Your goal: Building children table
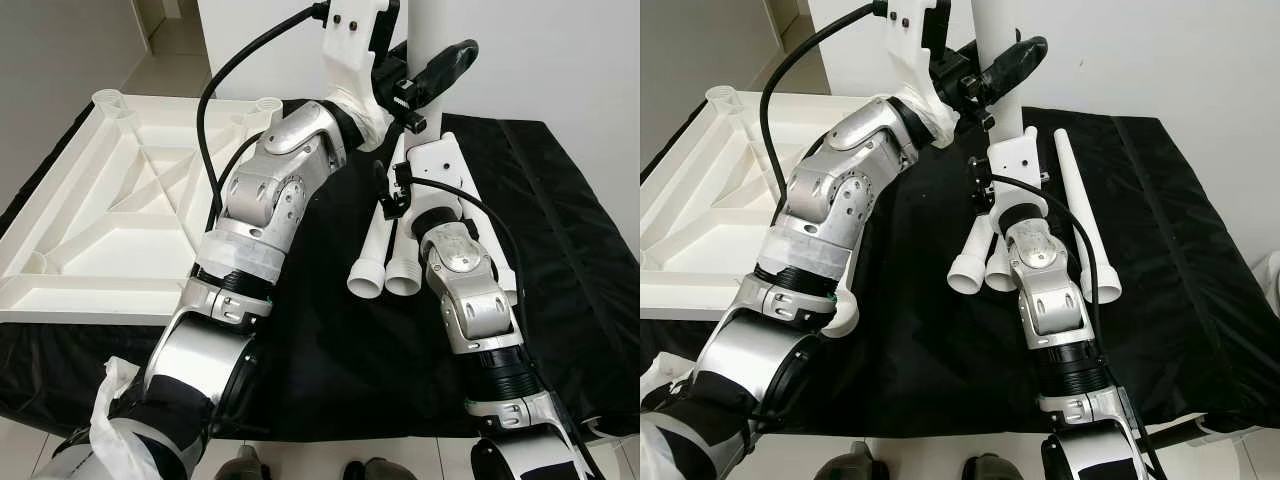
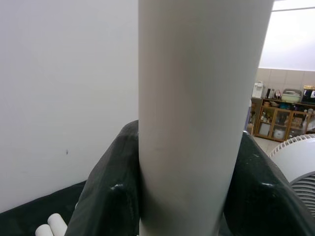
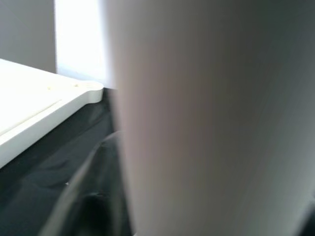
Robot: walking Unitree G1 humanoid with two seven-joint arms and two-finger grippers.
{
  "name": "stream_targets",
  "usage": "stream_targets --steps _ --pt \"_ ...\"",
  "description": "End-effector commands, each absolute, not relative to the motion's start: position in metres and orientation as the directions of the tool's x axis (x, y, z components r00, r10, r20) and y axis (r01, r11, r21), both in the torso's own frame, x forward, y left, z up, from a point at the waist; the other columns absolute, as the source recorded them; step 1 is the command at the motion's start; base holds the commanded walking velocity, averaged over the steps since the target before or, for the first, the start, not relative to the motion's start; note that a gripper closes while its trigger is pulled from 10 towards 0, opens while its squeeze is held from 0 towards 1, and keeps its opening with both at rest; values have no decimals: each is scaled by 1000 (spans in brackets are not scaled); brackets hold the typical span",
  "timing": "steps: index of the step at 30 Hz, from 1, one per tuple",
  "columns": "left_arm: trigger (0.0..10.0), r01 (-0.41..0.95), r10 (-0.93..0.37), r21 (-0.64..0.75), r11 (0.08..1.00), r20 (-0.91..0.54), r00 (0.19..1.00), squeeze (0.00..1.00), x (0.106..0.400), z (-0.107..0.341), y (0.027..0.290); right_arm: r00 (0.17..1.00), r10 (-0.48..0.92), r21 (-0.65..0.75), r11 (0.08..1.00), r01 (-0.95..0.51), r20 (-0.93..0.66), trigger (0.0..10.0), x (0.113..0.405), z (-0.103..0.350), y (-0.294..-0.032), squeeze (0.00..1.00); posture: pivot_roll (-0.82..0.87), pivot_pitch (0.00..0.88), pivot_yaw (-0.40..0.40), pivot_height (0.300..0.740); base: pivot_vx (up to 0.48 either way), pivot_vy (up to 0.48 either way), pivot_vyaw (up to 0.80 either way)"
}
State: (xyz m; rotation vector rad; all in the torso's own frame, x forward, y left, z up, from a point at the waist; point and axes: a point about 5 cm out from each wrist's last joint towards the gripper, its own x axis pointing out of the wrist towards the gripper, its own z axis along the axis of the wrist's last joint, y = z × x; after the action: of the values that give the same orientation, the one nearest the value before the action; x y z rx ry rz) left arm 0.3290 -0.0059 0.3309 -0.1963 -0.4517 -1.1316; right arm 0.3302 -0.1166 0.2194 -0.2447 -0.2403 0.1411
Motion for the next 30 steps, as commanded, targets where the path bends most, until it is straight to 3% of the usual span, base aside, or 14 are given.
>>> stream_targets --steps 1,9,10,13,14,16,17,23,24,30 --pt "10000 919 -843 91 384 440 309 0 323 332 -13 956 175 -245 963 -116 235 0 331 226 -113 0 25 0 -6 740 0 0 0" --pt "10000 922 -848 96 376 438 300 0 321 331 -14 962 146 -213 972 -97 229 0 332 225 -115 0 26 0 -5 740 0 0 0" --pt "10000 923 -849 95 372 437 297 0 321 331 -14 965 129 -207 975 -81 228 9882 332 225 -117 0 25 0 -4 740 0 0 0" --pt "10000 923 -849 95 372 437 297 0 321 331 -14 965 129 -207 975 -81 228 9882 332 225 -117 0 25 0 -4 740 0 0 0" --pt "10000 929 -852 87 360 438 289 549 320 331 -14 966 119 -205 976 -72 228 10000 333 225 -117 0 25 0 -2 740 0 0 0" --pt "10000 929 -852 87 360 438 289 549 320 331 -14 966 119 -205 976 -72 228 10000 333 225 -117 0 25 0 -2 740 0 0 0" --pt "10000 935 -854 79 345 439 278 1000 320 331 -14 968 108 -194 979 -64 226 10000 333 224 -118 0 25 0 -2 740 0 0 0" --pt "10000 940 -856 72 333 441 269 1000 319 332 -13 970 93 -173 983 -54 225 10000 334 224 -120 0 24 0 -3 740 0 0 0" --pt "10000 940 -852 65 334 447 272 0 321 334 -10 971 71 -150 988 -37 227 10000 334 225 -122 0 24 0 -4 740 0 0 0" --pt "10000 917 -814 11 399 465 349 0 336 338 12 973 -32 -50 998 44 230 10000 334 225 -137 0 25 0 -4 740 0 0 0"
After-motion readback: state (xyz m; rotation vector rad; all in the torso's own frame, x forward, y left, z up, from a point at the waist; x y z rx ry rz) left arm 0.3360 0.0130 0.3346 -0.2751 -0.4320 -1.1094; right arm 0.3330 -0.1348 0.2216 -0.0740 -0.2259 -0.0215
